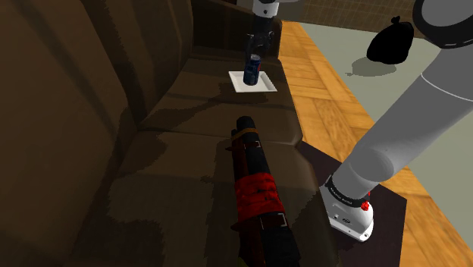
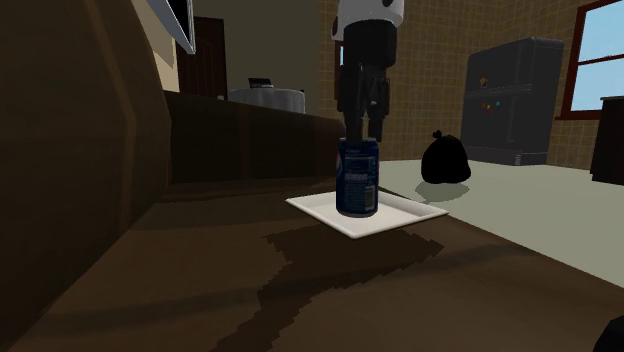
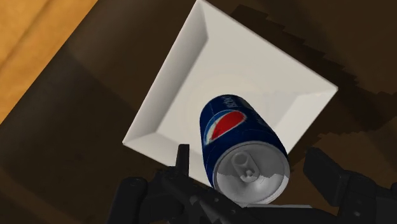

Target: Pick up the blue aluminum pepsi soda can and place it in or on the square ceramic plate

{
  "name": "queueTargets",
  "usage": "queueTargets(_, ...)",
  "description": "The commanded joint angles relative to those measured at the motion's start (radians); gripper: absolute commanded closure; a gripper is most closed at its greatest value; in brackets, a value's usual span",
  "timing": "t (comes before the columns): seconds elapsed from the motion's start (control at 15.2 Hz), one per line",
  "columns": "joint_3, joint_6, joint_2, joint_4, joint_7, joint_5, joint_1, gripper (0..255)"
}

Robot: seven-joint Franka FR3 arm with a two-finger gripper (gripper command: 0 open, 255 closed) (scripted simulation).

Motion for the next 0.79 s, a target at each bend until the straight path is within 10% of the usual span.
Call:
queueTargets(0.0, 0.0, 0.0, 0.0, 0.0, 0.0, 0.0, 0.0, 0)
queueTargets(0.73, 0.0, -0.127, -0.001, 0.126, 0.0, 0.0, 0.0, 0)
